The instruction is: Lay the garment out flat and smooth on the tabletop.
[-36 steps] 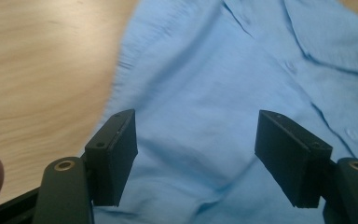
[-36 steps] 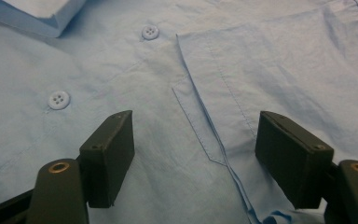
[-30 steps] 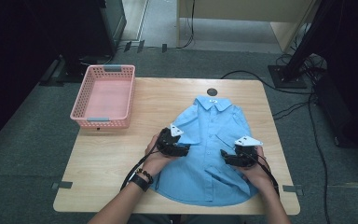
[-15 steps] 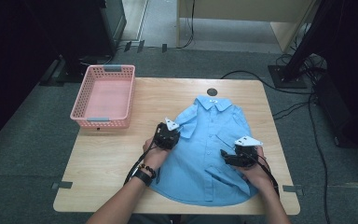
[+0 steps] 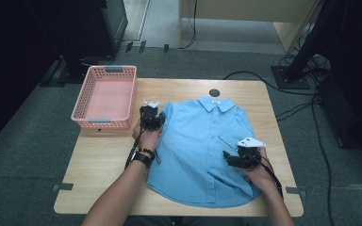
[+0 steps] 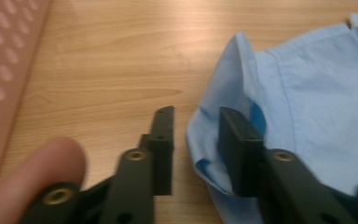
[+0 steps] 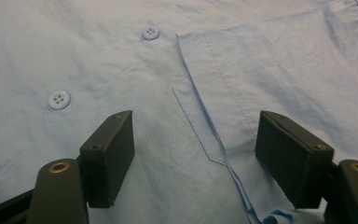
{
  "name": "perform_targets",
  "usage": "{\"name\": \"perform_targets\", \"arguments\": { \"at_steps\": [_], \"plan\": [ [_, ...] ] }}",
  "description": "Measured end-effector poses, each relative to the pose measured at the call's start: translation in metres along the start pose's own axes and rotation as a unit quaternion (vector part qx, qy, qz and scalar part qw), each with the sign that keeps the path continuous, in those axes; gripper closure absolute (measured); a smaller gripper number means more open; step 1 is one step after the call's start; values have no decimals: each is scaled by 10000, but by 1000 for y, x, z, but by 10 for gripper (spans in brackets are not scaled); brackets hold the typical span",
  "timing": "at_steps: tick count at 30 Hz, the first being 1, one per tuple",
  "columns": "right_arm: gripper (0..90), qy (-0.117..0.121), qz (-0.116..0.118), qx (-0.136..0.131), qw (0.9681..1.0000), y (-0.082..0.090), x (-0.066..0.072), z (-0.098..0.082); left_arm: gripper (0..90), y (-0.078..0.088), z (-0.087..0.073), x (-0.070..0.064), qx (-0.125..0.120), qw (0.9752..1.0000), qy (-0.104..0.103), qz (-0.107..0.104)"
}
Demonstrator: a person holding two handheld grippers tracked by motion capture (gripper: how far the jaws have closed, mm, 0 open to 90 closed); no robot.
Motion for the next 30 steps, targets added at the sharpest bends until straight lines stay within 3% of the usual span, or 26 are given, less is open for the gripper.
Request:
{"name": "perform_targets", "arguments": {
  "at_steps": [1,4,6,8,9,10,11,12,13,15,16,18,19,20,23,25,27,30],
  "plan": [
    [282,8,7,0,10000,0,0,0,557,3,2,1,-68,9999,61,66],
    [282,24,15,-2,10000,0,-1,0,488,15,9,5,-341,9992,180,67],
    [282,31,28,8,10000,1,-3,0,439,27,15,7,-694,9972,265,116],
    [282,31,21,0,10000,1,-5,-1,418,41,20,8,-1051,9935,437,-22],
    [282,19,13,-4,10000,1,-6,-1,422,46,22,8,-1088,9925,470,-288],
    [282,19,13,-4,10000,1,-6,-1,422,46,22,8,-1088,9925,470,-288],
    [282,27,6,-10,10000,1,-6,-1,422,47,22,4,-942,9922,474,-668],
    [282,27,6,-10,10000,1,-6,-1,422,47,22,4,-942,9922,474,-668],
    [282,28,5,-10,10000,1,-6,-1,422,45,19,0,-776,9912,421,-986],
    [282,23,6,-6,10000,1,-6,-1,421,37,12,-9,-503,9886,179,-1407],
    [282,22,5,-7,10000,1,-6,-1,417,32,7,-15,-319,9849,49,-1702],
    [282,21,-1,-8,10000,1,-6,-1,410,22,0,-23,-55,9804,-147,-1963],
    [282,14,-13,-7,10000,2,-6,-1,393,14,-4,-27,172,9768,-161,-2129],
    [282,10,-14,-6,10000,2,-6,-1,387,9,-7,-28,310,9761,-141,-2145],
    [282,-4,-24,-4,10000,2,-6,-1,373,-5,-14,-24,576,9797,-102,-1915],
    [282,-16,-29,-1,10000,2,-6,-1,375,-6,-17,-20,434,9829,-234,-1776],
    [282,-12,-26,1,10000,2,-6,-1,375,-5,-18,-16,357,9877,-380,-1471],
    [282,-38,-39,-2,10000,1,-8,0,375,-5,-22,-10,152,9929,-671,-968]
  ]
}}
Point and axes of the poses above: each handheld gripper's, and its own axes: y roughly backward along the jaws, z roughly out of its top, x roughly to its left, the point moved 1 cm from there along -y, roughly forward along the jaws, and after that the axes turned 5 degrees about z, right-handed, at the moved point
